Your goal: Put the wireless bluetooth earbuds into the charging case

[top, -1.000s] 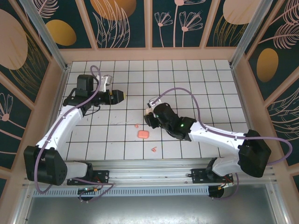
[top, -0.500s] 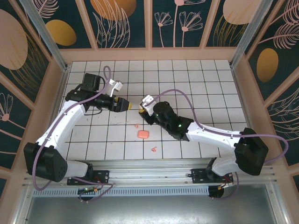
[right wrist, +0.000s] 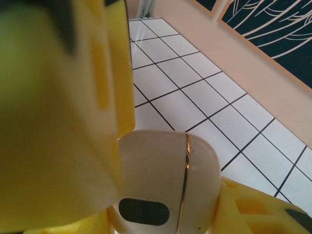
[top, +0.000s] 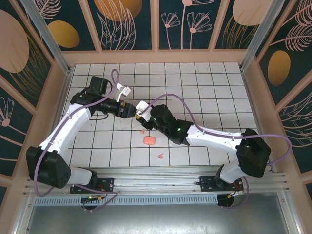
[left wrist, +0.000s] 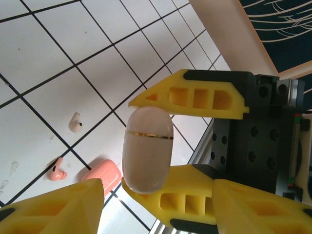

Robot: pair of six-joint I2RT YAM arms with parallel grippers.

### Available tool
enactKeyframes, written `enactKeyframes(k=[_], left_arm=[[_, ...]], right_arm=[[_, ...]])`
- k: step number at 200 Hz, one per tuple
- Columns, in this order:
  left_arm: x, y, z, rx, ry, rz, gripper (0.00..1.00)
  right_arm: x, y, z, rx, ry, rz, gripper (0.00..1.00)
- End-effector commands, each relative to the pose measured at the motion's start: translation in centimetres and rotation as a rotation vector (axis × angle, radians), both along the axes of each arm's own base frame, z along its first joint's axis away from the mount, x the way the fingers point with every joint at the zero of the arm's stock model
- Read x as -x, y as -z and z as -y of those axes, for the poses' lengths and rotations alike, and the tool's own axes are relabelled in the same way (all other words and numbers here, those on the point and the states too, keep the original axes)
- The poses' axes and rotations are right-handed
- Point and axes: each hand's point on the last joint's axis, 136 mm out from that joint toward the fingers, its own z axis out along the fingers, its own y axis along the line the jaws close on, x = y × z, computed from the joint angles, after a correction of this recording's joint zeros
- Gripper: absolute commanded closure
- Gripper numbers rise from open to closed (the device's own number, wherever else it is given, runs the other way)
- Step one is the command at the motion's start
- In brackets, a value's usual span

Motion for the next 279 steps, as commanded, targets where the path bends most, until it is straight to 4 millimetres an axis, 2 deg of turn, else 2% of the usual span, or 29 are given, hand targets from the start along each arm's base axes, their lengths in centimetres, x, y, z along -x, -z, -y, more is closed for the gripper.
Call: enactKeyframes(k=[1, 47, 96, 122, 153, 183, 199, 212, 245, 279], left_arm=[[-0.2, -0.2, 0.5, 0.021, 0.01, 0.002, 0.44], [-0.3, -0.2, 0.6, 0.026, 0.021, 0.005, 0.6], [0.4, 0.4, 0.7, 0.037, 0.043, -0.011, 0.56], [0.7, 0.6, 0.6, 0.031, 0.045, -0.001, 0.67], [0.5, 0.4, 0.3, 0.015, 0.03, 0.039, 0.75], [-0.4, -1.1, 0.8, 0.076, 0.017, 0.128, 0.8], [-1.0, -2.7, 1.4, 0.157, 0.023, 0.189, 0.83], [-1.4, -4.1, 1.8, 0.215, 0.025, 0.243, 0.84], [-1.4, -6.8, 2.1, 0.29, 0.047, 0.392, 0.82], [-0.6, -8.1, 2.3, 0.342, 0.099, 0.467, 0.81]], right_arm=[[0.4, -2.8, -1.3, -0.063, -0.029, 0.056, 0.61], [0.9, -2.7, -2.1, -0.071, -0.049, 0.045, 0.61], [0.8, -2.8, -2.6, -0.081, -0.05, 0.041, 0.61], [0.4, -2.9, -2.4, -0.083, -0.028, 0.042, 0.61], [0.5, -3.4, -1.7, -0.116, -0.001, 0.037, 0.6], [0.8, -5.7, -0.3, -0.191, 0.023, 0.03, 0.5], [1.6, -7.0, 0.6, -0.249, 0.007, 0.002, 0.37], [2.5, -8.2, 1.5, -0.314, -0.033, -0.034, 0.31], [3.2, -11.4, 3.8, -0.494, -0.148, -0.179, 0.29], [3.4, -13.9, 5.8, -0.595, -0.328, -0.291, 0.31]])
